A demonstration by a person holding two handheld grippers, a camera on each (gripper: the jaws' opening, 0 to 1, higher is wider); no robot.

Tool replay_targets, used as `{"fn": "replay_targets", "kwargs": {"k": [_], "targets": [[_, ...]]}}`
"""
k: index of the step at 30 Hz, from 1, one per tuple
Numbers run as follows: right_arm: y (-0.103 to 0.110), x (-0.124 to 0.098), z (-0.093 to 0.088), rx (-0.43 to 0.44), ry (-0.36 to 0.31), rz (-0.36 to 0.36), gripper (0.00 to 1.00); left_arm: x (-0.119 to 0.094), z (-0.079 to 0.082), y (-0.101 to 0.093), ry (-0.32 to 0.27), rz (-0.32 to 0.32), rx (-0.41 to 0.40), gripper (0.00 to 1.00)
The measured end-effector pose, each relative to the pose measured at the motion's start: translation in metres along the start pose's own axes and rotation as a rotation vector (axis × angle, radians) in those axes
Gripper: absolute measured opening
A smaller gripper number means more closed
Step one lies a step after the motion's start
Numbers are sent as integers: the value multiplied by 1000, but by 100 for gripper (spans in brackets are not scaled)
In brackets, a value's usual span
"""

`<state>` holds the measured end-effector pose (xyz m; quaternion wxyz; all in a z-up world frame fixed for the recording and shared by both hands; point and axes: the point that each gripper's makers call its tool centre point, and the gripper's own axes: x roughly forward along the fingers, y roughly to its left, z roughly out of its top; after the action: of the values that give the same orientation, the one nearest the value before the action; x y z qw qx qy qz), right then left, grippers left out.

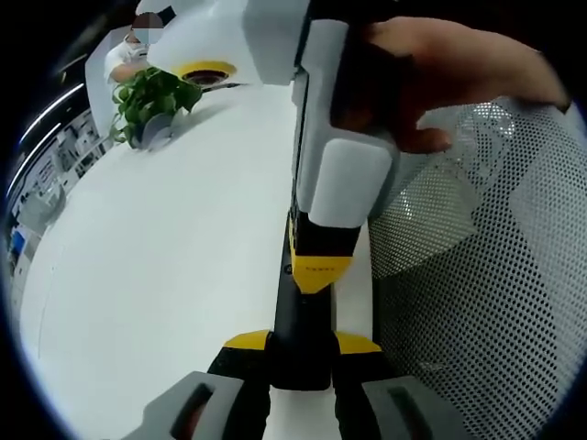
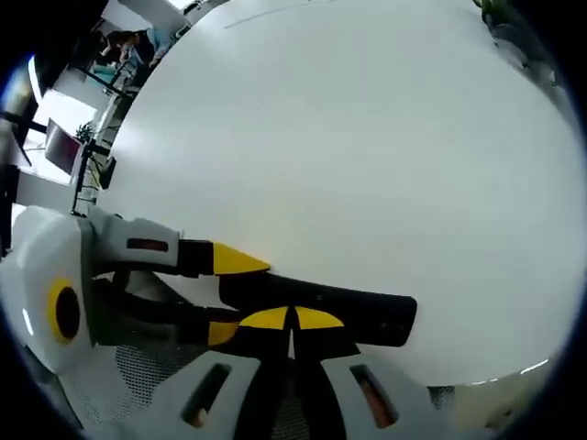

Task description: Press the specified remote control buttons in sequence, fully releasing each button before pressing the next.

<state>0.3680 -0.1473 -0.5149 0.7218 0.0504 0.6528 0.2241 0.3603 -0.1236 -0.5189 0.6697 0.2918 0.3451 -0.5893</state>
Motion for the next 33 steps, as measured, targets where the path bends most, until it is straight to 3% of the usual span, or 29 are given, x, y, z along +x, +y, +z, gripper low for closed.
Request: {"fn": "replay_targets", "kwargs": {"k": [12,33], "targets": [[6,2,2,27,-12,49,0,0,0,0,2,-1,0,25],[7,4,0,46,-18,50,0,0,0,0,3,2,-4,25]]}}
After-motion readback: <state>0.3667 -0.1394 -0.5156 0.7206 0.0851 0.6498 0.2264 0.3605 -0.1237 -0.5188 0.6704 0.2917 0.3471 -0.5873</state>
